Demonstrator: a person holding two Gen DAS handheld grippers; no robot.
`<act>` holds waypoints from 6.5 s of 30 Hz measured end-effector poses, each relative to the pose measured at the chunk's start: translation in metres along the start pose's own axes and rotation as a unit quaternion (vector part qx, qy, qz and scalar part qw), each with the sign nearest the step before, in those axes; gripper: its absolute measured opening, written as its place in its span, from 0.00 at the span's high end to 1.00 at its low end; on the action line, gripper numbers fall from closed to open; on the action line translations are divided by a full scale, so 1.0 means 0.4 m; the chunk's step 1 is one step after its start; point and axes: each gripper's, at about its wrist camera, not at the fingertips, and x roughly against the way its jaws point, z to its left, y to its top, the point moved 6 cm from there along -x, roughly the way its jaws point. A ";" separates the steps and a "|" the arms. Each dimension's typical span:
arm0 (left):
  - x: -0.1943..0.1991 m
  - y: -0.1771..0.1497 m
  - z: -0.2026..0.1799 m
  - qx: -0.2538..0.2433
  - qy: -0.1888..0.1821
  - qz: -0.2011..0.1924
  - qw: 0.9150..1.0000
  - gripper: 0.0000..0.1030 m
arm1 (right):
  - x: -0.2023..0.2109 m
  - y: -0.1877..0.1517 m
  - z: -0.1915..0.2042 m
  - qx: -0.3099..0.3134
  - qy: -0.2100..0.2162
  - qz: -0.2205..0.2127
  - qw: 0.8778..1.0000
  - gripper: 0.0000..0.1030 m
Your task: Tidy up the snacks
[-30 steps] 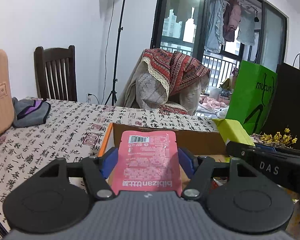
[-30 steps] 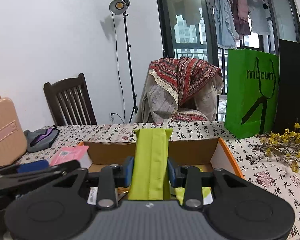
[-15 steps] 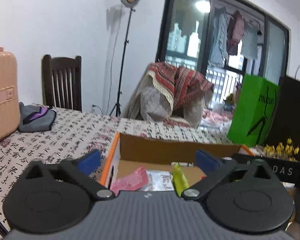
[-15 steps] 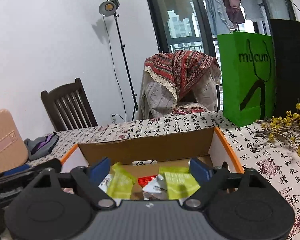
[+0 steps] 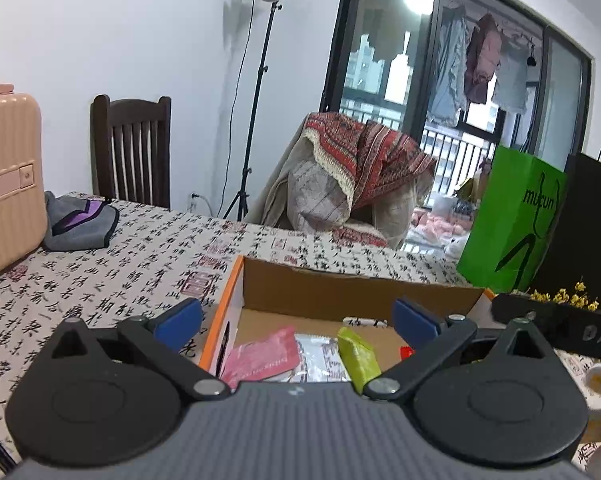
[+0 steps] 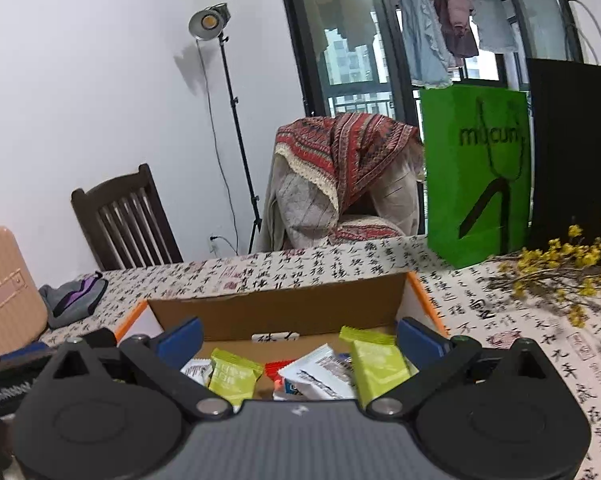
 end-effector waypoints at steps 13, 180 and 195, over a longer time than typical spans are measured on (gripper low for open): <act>0.139 -0.031 0.064 -0.008 0.011 0.026 1.000 0.00 | 0.124 -0.082 0.018 0.023 -0.008 0.035 0.999 0.00; -0.022 -0.086 -0.006 -0.006 -0.017 -0.022 1.000 0.00 | 0.017 -0.168 0.001 0.070 -0.006 -0.017 0.997 0.06; 0.105 -0.020 -0.019 -0.006 -0.025 -0.056 0.998 0.00 | 0.084 -0.113 -0.009 0.057 -0.009 -0.047 0.997 0.00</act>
